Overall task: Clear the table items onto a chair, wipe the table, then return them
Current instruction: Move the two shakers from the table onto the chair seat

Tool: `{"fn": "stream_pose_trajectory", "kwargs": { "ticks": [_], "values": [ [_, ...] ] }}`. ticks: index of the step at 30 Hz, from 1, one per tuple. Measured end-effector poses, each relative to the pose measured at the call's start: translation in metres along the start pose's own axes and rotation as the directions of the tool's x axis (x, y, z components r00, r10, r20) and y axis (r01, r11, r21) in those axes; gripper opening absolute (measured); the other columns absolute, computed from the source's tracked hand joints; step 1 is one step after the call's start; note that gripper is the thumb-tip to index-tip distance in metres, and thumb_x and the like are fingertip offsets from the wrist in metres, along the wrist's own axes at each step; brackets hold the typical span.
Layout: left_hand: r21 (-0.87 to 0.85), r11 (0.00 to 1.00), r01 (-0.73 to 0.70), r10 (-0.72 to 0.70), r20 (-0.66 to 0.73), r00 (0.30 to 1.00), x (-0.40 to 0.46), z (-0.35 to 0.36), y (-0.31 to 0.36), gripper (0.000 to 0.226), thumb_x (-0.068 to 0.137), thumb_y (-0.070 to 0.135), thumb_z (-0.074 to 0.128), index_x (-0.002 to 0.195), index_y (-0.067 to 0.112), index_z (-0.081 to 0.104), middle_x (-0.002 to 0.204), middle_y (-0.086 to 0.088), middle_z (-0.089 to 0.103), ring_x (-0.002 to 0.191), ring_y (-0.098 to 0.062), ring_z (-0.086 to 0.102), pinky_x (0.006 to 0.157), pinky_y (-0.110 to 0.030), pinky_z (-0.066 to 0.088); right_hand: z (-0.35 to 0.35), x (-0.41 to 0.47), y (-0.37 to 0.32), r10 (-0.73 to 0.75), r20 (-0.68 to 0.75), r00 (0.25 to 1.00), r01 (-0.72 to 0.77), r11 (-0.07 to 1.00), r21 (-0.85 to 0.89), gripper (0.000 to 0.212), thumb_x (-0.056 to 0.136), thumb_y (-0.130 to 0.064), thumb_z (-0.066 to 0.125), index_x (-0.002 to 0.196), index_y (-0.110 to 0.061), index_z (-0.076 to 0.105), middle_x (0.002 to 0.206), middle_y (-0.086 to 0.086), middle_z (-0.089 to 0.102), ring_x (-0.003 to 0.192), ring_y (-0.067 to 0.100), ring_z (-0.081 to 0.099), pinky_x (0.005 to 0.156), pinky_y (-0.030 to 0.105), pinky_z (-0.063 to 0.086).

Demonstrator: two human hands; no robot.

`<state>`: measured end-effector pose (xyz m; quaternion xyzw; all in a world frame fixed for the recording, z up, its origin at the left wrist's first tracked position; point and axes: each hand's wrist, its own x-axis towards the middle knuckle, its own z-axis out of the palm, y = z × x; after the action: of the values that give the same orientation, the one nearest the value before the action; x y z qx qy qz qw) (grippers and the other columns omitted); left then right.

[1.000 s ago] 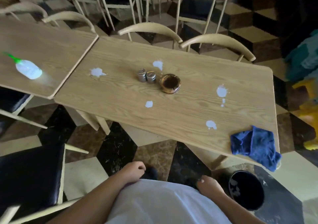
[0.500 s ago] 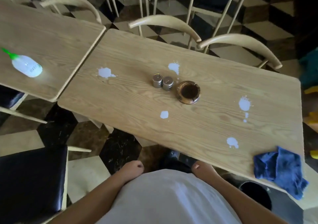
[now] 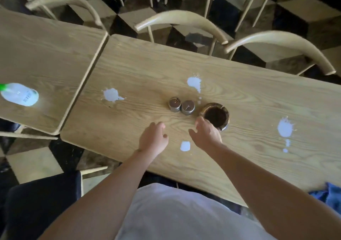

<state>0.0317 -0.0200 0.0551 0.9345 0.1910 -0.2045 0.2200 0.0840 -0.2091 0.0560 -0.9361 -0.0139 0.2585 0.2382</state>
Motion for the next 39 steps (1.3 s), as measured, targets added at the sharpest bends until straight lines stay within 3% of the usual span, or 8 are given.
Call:
{"fn": "stream_pose_trajectory", "kwargs": {
  "ticks": [5,9,15,22,27,32,36,39],
  "values": [
    [0.075,0.991,-0.111,0.115,-0.052,0.992,0.06,-0.017,0.027,0.062,0.083,0.03,0.07,0.138,0.025,0.044,0.127,-0.011,0.049,0.114,-0.034,0.053,0.089,-0.045,0.052,-0.013,0.049,-0.027,0.067,-0.098,0.993,-0.072,0.996,-0.051,0.058,0.085,-0.03,0.065,0.136,-0.018,0.04,0.127,0.008,0.048,0.115,0.032,0.053,0.073,0.036,0.043],
    [0.137,0.954,-0.268,0.269,0.007,0.963,0.096,-0.022,0.041,0.071,0.08,0.027,0.074,0.141,0.03,0.038,0.127,-0.004,0.045,0.112,-0.03,0.053,0.079,-0.044,0.056,-0.013,0.071,-0.04,0.039,-0.084,0.996,-0.048,0.993,-0.106,0.057,0.081,-0.027,0.07,0.13,-0.024,0.041,0.121,0.006,0.048,0.113,0.03,0.054,0.071,0.036,0.046],
    [0.121,0.924,-0.364,0.349,0.129,0.928,0.115,-0.024,0.046,0.041,0.081,0.015,0.069,0.118,0.025,0.052,0.109,0.0,0.051,0.101,-0.028,0.058,0.07,-0.042,0.055,-0.004,0.083,-0.048,0.064,-0.011,0.998,-0.065,0.983,-0.171,0.048,0.084,-0.021,0.064,0.128,-0.028,0.046,0.125,0.002,0.05,0.096,0.032,0.066,0.061,0.033,0.042],
    [0.044,0.894,-0.445,0.44,0.095,0.893,0.123,-0.014,0.036,0.035,0.081,0.009,0.068,0.107,0.022,0.05,0.098,0.0,0.049,0.092,-0.029,0.057,0.072,-0.044,0.054,0.011,0.082,-0.053,0.159,-0.076,0.984,-0.163,0.985,-0.059,0.041,0.086,-0.014,0.063,0.122,-0.026,0.046,0.117,0.003,0.052,0.092,0.035,0.066,0.06,0.035,0.044],
    [0.058,0.869,-0.491,0.485,0.09,0.87,0.117,-0.03,0.04,0.028,0.079,0.003,0.059,0.098,0.021,0.05,0.095,0.0,0.053,0.088,-0.03,0.059,0.06,-0.036,0.042,0.013,0.073,-0.062,0.174,-0.149,0.973,-0.172,0.985,0.024,0.034,0.083,-0.011,0.061,0.112,-0.022,0.049,0.109,0.003,0.054,0.086,0.035,0.065,0.067,0.04,0.052],
    [0.14,0.834,-0.533,0.535,0.024,0.844,0.092,-0.077,0.047,0.043,0.078,0.012,0.064,0.118,0.025,0.052,0.107,-0.002,0.057,0.095,-0.028,0.056,0.067,-0.037,0.049,-0.016,0.04,-0.061,0.174,-0.285,0.942,-0.151,0.983,0.103,0.054,0.078,-0.017,0.062,0.128,-0.03,0.048,0.111,0.001,0.057,0.089,0.031,0.064,0.071,0.039,0.055],
    [0.167,0.774,-0.611,0.61,0.06,0.79,0.061,-0.096,0.053,0.048,0.083,0.02,0.065,0.127,0.03,0.049,0.114,-0.001,0.053,0.102,-0.028,0.054,0.071,-0.039,0.05,-0.037,-0.009,-0.051,0.244,-0.332,0.911,-0.2,0.966,0.163,0.051,0.076,-0.027,0.065,0.123,-0.034,0.049,0.099,-0.006,0.065,0.089,0.026,0.065,0.072,0.035,0.053],
    [0.161,0.696,-0.699,0.7,0.061,0.711,0.037,-0.094,0.069,0.054,0.085,0.023,0.065,0.135,0.033,0.045,0.111,0.0,0.051,0.103,-0.026,0.053,0.072,-0.038,0.05,-0.045,-0.053,-0.041,0.332,-0.346,0.878,-0.266,0.938,0.224,0.049,0.075,-0.035,0.068,0.118,-0.035,0.046,0.091,-0.01,0.069,0.087,0.026,0.067,0.073,0.035,0.053]
  ]
}}
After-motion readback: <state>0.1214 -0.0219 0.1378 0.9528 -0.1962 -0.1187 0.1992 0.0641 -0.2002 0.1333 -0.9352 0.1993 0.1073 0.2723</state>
